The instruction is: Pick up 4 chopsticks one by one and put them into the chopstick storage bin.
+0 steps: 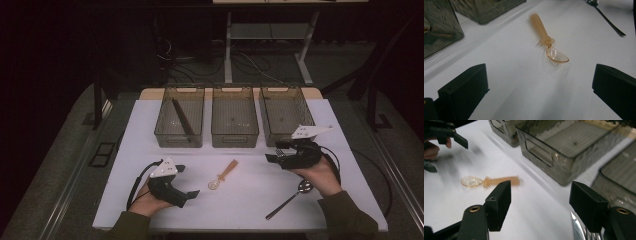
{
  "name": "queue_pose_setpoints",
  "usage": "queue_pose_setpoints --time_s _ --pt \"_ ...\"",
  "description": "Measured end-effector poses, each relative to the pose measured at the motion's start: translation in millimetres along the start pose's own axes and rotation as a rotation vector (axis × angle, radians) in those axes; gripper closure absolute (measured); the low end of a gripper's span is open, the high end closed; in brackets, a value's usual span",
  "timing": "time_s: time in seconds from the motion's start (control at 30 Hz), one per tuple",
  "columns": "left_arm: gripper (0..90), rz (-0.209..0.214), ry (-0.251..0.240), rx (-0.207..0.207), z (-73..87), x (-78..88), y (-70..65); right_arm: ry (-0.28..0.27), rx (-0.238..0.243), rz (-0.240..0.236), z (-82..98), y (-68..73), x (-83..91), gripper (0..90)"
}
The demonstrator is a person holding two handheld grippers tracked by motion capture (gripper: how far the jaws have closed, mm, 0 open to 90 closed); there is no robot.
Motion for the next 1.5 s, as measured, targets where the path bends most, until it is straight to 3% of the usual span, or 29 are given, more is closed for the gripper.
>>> queue_pose_setpoints --time_s 0.6,1.0,1.2,1.5 --pt "0.0 0.005 0.005 -0.015 -1.6 0.9 -2.5 0.055 -0.033 0.043 37.0 -9.0 44.0 52.1" --pt "0.0 0.008 0.001 -0.016 -2.1 0.5 -3.3 0.121 -0.078 0.102 68.9 -29.1 66.4 58.8" --pt "0.0 0.009 0.002 -0.015 -2.0 0.6 -3.2 0.162 -0.099 0.101 84.4 -36.6 72.7 62.6" --pt "0.0 0.008 0.002 -0.016 -2.1 0.1 -4.1 0.179 -0.126 0.07 94.5 -41.7 77.7 68.9"
Point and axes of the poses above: each handheld gripper's, and its own axes: x roughly backward along the jaws, z roughly out of its underside, y roughly to its left, the point moved 4 cm from there along -x, roughly forward along the jaws, and after that the axes turned 11 degrees about -y, right-handed, at the moved point
